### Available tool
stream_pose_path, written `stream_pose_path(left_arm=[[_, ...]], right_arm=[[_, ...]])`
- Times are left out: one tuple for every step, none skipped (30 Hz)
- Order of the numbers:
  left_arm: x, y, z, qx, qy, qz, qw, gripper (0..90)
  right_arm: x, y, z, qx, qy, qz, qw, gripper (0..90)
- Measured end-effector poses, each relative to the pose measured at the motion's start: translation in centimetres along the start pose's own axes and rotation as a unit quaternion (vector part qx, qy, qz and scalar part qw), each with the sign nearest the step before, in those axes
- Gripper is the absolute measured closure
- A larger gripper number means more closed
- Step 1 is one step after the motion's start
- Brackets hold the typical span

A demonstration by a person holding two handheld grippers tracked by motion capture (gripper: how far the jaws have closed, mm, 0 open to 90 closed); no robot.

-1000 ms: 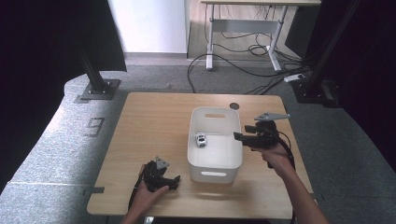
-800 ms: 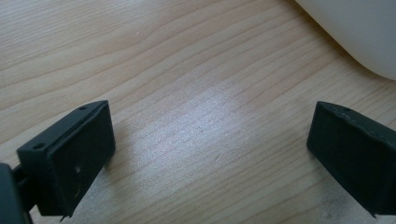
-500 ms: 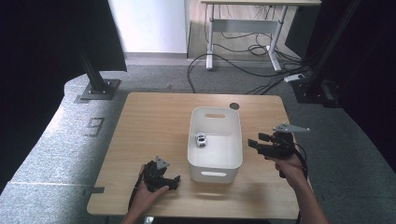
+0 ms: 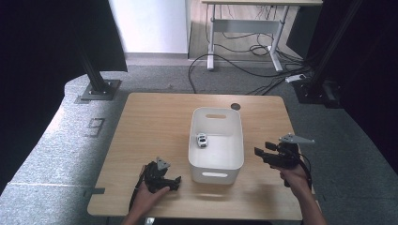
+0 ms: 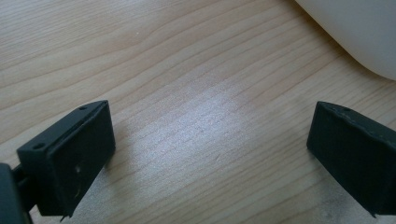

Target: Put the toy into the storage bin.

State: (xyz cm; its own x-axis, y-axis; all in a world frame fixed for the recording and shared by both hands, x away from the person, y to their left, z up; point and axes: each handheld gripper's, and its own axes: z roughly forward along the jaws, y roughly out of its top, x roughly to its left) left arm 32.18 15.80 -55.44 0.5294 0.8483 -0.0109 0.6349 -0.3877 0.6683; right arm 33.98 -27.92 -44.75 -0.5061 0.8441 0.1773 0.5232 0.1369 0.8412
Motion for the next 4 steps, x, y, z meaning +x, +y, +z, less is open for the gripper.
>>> stream_pose_path(left_arm=[[0.00, 0.00, 0.00, 0.000, 0.000, 0.000, 1.0000, 0.8], [0.00, 0.00, 0.00, 0.000, 0.000, 0.000, 1.0000, 0.8], [0.00, 0.00, 0.00, 0.000, 0.000, 0.000, 1.0000, 0.8], [0.00, 0.00, 0.00, 0.000, 0.000, 0.000, 1.0000, 0.8]], right_arm=[[0.02, -0.07, 0.03, 0.000, -0.001, -0.001, 1.0000, 38.4], [0.02, -0.16, 0.07, 0.002, -0.002, -0.003, 1.0000, 38.3], [0.01, -0.27, 0.14, 0.005, -0.003, -0.004, 1.0000, 38.2], [-0.02, -0.37, 0.21, 0.007, -0.004, -0.004, 1.0000, 38.1]])
